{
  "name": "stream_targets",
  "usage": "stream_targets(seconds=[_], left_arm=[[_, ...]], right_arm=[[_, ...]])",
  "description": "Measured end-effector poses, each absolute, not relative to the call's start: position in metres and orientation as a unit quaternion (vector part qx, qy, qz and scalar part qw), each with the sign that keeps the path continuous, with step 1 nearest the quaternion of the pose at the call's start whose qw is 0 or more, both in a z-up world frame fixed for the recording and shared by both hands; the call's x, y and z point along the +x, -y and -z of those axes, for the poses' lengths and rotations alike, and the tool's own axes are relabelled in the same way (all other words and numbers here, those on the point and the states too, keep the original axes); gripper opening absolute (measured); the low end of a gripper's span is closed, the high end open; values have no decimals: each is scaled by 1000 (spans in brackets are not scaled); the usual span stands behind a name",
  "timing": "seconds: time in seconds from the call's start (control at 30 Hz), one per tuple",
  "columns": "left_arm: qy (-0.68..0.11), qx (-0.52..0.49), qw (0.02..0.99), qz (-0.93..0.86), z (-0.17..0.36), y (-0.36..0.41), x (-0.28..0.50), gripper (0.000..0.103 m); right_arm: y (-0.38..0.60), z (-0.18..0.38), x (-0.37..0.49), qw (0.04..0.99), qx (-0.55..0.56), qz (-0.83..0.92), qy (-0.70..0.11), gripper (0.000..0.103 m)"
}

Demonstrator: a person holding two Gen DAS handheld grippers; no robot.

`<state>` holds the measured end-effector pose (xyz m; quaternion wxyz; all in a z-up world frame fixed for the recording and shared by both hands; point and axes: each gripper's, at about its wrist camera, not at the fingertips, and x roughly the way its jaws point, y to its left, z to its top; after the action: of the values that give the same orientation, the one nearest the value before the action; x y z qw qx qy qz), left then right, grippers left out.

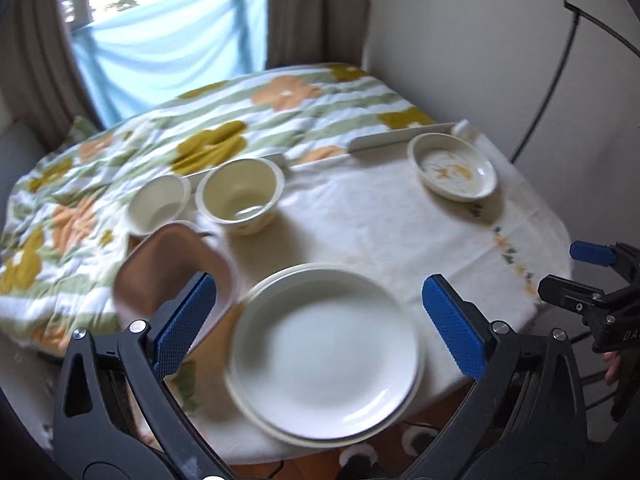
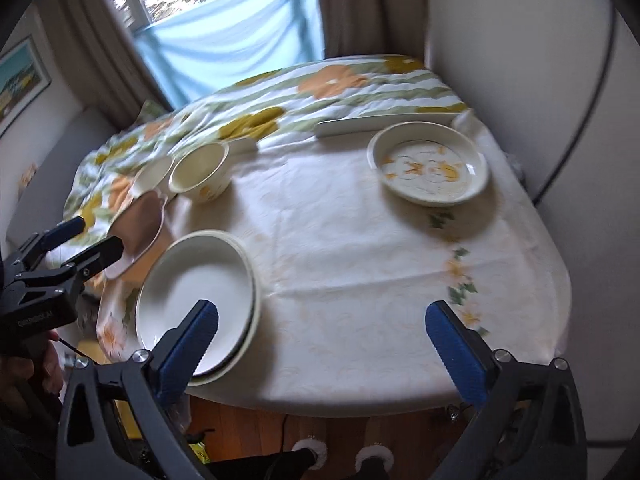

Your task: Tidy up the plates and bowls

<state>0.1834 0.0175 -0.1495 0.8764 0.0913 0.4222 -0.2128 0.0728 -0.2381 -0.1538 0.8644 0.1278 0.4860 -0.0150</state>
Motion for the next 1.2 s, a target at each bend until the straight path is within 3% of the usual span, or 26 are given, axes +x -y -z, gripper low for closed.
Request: stream_targets(seconds=[0.47,0.77,0.83,0.9,0.97,1.03,1.2], left_arm=[[-426,78,827,359,122,127,267,103],[-514,108,773,356,206,211,351,102],[-533,114,763,347,229,225,368,97],[-551,117,754,338,251,237,384,90],[-562,125,749,328,268,246,396,82],[-576,127,741,323,284,253,407,77],[-581,133,738,316,299,263,422,62]], right_arm=[[350,130,87,865,179,99,-459,103],[405,215,158,826,278,63,-486,103],[413,235,174,817,296,63,-490,102],[419,248,188,811,317,51,-488,98],[423,262,202,805,321,43,-496,79],[427,271,211,802,316,45,-505,68],[437,281,221,804,326,44,-495,55]])
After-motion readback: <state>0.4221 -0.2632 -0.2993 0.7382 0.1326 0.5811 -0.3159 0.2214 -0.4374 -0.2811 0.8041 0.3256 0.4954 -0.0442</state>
